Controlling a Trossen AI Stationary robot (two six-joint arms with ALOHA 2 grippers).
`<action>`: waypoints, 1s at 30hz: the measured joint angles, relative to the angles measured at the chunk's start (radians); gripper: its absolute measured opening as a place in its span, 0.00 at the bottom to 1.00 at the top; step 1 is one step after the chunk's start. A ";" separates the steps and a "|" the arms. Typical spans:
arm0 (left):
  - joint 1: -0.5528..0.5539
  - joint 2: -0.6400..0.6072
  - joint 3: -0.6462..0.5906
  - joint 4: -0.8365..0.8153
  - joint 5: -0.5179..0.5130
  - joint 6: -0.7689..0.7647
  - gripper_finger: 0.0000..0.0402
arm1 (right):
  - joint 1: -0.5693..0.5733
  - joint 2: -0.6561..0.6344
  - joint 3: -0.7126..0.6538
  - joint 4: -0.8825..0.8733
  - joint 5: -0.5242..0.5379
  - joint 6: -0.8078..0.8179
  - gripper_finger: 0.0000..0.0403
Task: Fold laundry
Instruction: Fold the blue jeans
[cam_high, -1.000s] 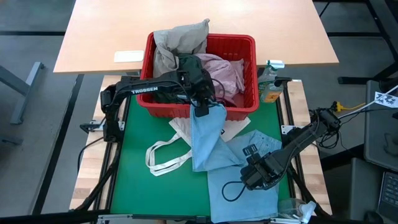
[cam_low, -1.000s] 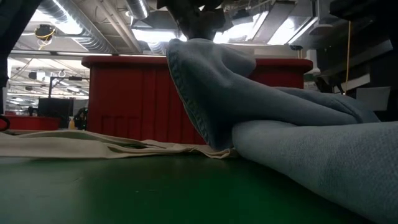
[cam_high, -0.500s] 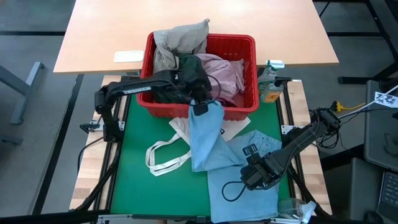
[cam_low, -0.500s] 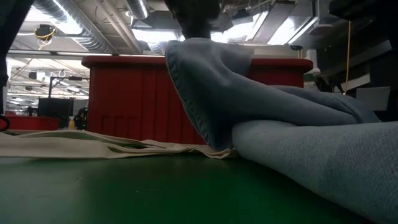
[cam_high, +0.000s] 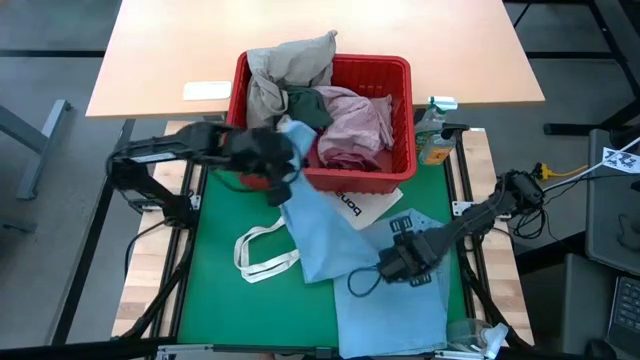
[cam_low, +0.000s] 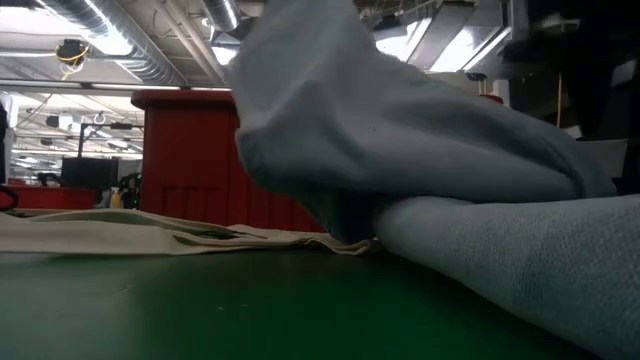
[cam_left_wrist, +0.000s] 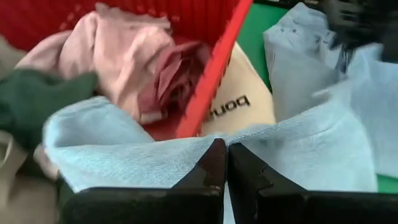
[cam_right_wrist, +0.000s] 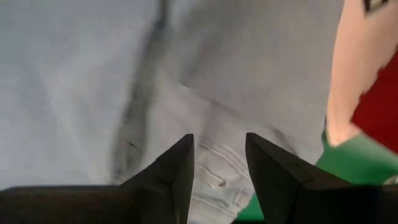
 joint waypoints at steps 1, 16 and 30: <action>-0.026 -0.015 0.000 -0.035 -0.023 -0.029 0.00 | -0.017 0.000 -0.020 0.001 -0.002 -0.001 0.36; -0.241 -0.076 -0.012 -0.403 -0.285 -0.469 0.00 | -0.194 0.000 -0.333 0.278 -0.151 -0.045 0.36; -0.170 -0.076 -0.012 -0.403 -0.092 -0.569 0.00 | -0.194 -0.003 -0.481 0.222 -0.271 -0.094 0.36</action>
